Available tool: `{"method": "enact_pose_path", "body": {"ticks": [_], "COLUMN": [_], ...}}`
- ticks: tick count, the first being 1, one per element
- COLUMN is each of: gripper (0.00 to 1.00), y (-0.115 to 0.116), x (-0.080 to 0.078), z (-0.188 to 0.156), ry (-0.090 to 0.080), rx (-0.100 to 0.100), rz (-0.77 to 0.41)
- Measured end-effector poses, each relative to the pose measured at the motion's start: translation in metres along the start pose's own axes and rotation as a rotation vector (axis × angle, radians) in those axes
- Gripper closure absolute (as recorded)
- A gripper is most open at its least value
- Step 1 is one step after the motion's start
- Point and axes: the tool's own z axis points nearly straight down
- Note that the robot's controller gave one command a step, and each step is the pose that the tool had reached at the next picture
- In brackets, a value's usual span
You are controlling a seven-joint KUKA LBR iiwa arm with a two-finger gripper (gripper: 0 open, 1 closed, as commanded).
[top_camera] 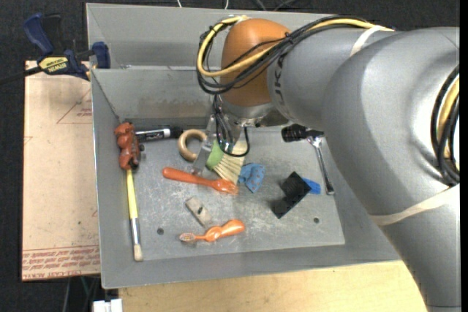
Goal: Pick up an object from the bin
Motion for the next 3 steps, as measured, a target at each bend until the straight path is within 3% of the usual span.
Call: {"method": "enact_pose_path", "body": {"ticks": [1,3], "gripper": [1.00,1.00], "y": [0.0007,0.0004], "x": [0.0051,0.0052], "z": [-0.0022,-0.0077], "ry": [-0.005,-0.004], "rx": [-0.003,-0.003], "rz": [-0.027,-0.026]}}
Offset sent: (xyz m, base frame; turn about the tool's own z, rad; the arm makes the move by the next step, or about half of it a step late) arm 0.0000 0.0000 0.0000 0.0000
